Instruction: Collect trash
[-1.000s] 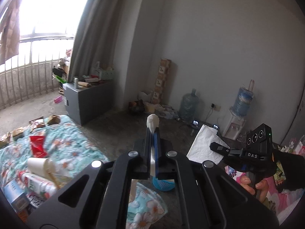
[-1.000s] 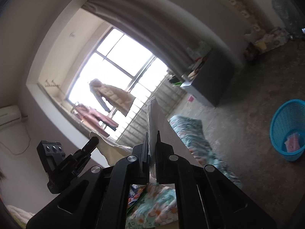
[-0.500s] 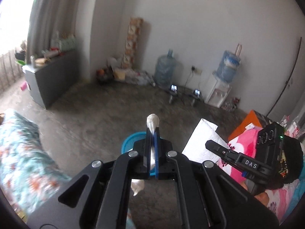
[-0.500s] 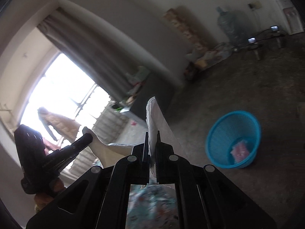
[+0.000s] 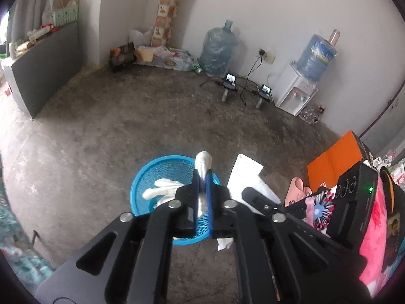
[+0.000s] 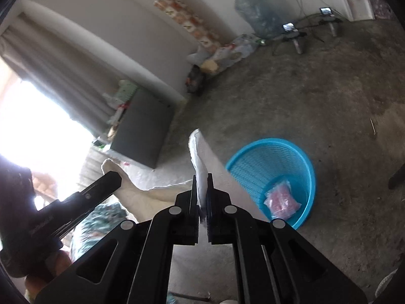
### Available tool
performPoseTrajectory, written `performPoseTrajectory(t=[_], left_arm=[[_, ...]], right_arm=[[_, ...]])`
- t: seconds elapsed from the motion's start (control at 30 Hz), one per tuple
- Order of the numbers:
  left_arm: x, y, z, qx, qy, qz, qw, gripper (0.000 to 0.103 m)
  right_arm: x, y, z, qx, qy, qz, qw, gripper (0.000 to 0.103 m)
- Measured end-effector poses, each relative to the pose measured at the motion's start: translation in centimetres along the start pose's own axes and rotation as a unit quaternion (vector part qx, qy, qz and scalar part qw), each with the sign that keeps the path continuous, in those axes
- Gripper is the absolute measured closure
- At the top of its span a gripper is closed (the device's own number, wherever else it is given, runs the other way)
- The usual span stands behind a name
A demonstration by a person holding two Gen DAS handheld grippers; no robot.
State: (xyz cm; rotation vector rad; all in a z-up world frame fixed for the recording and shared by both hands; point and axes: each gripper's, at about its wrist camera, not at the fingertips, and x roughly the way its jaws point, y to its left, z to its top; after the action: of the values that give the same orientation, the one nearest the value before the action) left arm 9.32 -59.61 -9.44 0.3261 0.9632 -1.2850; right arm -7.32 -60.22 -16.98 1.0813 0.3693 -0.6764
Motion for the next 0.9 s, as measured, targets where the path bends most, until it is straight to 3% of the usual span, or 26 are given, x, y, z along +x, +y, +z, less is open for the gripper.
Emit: performPoseTrajectory(t=[0.03,0.1,0.13,0.23,0.37,0.63,0.87,0.9], left_arm=[[1.3,0.1,0.1,-0.006,0.011,0.005,0.9999,0.076],[3.4,0.5,0.1,-0.012,0.028,0.022,0.9993,0.063],[3.8,0.7,0.0,-0.011,0.032,0.032,0.9989,0.061],[4.5,1.5,-0.3,-0.024,0.042,0.050,0.9976,0.059],[2.2,2.5,-0.6,-0.043,0.028,0.040,0.9979,0.053],[-6.7,1.4,-1.4,-0.043,-0.031,0.013,0.9985,0.044],[-18.9,-0.1,-3.0,-0.031,-0.108,-0.016,0.9936,0.035],[-20.7,-0.3,-3.5,-0.028,-0.117,-0.014,0.9926,0.028]], right_arm=[[0.9,-0.7,0.0,0.004,0.002,-0.002,1.000,0.095],[3.6,-2.8,-0.3,0.025,0.029,-0.005,0.999,0.076],[4.9,-3.7,-0.3,0.036,0.044,-0.012,0.998,0.060],[7.1,-6.0,-1.5,0.060,0.076,-0.056,0.994,0.059],[5.7,-7.0,-3.0,0.082,0.063,-0.053,0.993,0.058],[0.2,-2.3,-4.2,0.033,0.017,-0.044,0.998,0.041],[-5.3,5.9,-5.1,-0.067,0.016,0.024,0.997,0.029],[-6.0,6.9,-5.4,-0.082,0.019,0.034,0.996,0.028]])
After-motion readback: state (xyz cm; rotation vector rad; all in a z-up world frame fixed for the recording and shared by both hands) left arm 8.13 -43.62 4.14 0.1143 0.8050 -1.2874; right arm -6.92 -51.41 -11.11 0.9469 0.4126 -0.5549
